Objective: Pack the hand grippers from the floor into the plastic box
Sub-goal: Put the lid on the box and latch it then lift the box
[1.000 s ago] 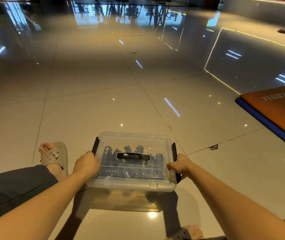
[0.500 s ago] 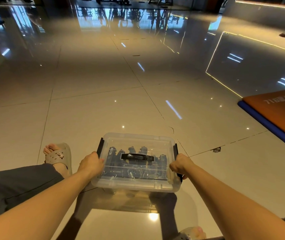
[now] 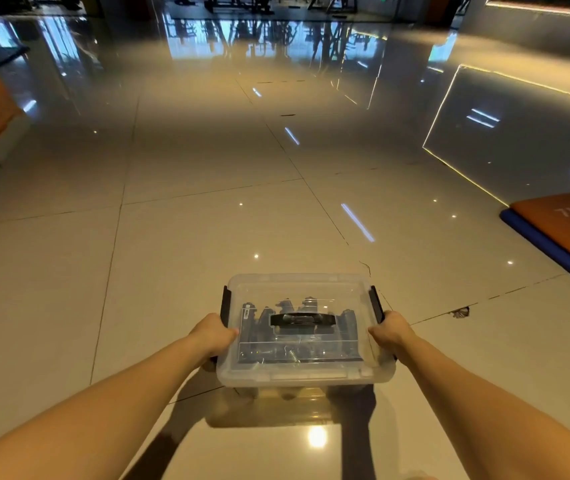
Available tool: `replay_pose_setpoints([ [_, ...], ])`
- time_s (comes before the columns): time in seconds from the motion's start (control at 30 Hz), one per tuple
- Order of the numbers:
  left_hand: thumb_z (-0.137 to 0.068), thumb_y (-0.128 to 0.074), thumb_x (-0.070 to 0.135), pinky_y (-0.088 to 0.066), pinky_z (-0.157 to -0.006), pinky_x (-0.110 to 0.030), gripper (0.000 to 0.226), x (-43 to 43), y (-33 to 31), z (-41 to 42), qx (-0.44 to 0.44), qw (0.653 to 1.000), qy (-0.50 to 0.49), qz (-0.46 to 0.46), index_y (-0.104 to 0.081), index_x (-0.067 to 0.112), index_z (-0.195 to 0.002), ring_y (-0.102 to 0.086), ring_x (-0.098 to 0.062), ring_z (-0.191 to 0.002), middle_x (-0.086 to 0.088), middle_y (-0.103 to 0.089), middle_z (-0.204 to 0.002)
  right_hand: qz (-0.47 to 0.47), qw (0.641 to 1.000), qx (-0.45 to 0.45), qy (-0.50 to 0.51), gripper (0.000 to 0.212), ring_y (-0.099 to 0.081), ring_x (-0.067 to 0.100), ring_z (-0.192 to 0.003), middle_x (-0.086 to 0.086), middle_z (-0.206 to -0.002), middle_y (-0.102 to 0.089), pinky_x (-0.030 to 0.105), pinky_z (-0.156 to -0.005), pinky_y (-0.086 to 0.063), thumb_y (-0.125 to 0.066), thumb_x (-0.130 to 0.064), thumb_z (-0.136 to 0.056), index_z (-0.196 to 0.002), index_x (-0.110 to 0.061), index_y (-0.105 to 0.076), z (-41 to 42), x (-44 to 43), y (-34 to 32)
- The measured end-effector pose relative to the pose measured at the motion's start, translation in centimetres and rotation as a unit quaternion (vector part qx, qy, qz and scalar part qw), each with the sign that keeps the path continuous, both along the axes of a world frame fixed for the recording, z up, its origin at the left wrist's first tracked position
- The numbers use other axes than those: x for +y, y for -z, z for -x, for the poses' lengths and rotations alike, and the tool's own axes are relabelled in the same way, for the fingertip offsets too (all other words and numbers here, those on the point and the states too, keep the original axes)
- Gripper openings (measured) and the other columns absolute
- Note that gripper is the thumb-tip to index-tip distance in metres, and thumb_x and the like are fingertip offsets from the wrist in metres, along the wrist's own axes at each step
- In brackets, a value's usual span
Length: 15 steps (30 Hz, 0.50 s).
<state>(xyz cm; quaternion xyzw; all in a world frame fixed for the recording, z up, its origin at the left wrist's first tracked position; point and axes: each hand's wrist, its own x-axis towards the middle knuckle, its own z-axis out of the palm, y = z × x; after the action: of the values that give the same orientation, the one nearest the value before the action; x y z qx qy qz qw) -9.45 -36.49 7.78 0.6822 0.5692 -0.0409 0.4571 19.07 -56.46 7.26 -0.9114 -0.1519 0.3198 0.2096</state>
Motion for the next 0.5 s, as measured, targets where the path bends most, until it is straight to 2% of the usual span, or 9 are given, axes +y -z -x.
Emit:
replay_pose_setpoints([
  [0.07, -0.099, -0.062, 0.02, -0.062, -0.077, -0.047, 0.021, 0.3, -0.7, 1.1, -0.002, 1.0, -0.02, 0.011, -0.056, 0.008, -0.115, -0.069, -0.031, -0.091, -0.015, -0.067, -0.102, -0.044, 0.999, 0.003, 0.007, 0.031, -0.064, 0.034, -0.1, 0.014, -0.111, -0.066, 0.051, -0.091, -0.056, -0.063, -0.014, -0.09, -0.121, -0.008, -0.057, 0.9, 1.1, -0.5],
  [0.2, -0.095, -0.064, 0.011, -0.057, -0.058, -0.039, 0.019, 2.1, -4.1, 4.7, -0.006, 0.996, -0.083, 0.009, -0.056, 0.003, -0.11, -0.068, -0.03, -0.081, -0.017, -0.067, -0.096, -0.13, 0.992, -0.005, -0.006, 0.031, -0.066, 0.033, -0.094, 0.013, -0.103, -0.069, 0.048, -0.087, -0.057, -0.063, -0.02, -0.087, -0.117, -0.01, -0.063, 3.4, 5.5, -3.4],
  [0.33, -0.094, -0.067, 0.011, -0.053, -0.052, -0.036, 0.02, 3.5, -9.6, 9.7, -0.009, 0.991, -0.131, -0.023, -0.056, -0.001, -0.105, -0.068, -0.029, -0.072, -0.017, -0.067, -0.088, -0.162, 0.984, -0.02, -0.067, 0.037, -0.067, 0.031, -0.093, 0.009, -0.1, -0.068, 0.051, -0.087, -0.058, -0.062, -0.022, -0.085, -0.12, -0.012, -0.062, 6.6, 10.3, -7.4],
  [0.5, -0.096, -0.067, 0.012, -0.047, -0.05, -0.033, 0.019, 2.8, -14.9, 17.7, -0.049, 0.969, -0.231, -0.069, -0.055, 0.002, -0.108, -0.062, -0.025, -0.069, -0.012, -0.062, -0.084, -0.216, 0.959, -0.072, -0.167, 0.037, -0.065, 0.03, -0.1, 0.009, -0.113, -0.067, 0.047, -0.09, -0.057, -0.059, -0.027, -0.095, -0.131, -0.014, -0.058, 13.3, 16.1, -14.2],
])
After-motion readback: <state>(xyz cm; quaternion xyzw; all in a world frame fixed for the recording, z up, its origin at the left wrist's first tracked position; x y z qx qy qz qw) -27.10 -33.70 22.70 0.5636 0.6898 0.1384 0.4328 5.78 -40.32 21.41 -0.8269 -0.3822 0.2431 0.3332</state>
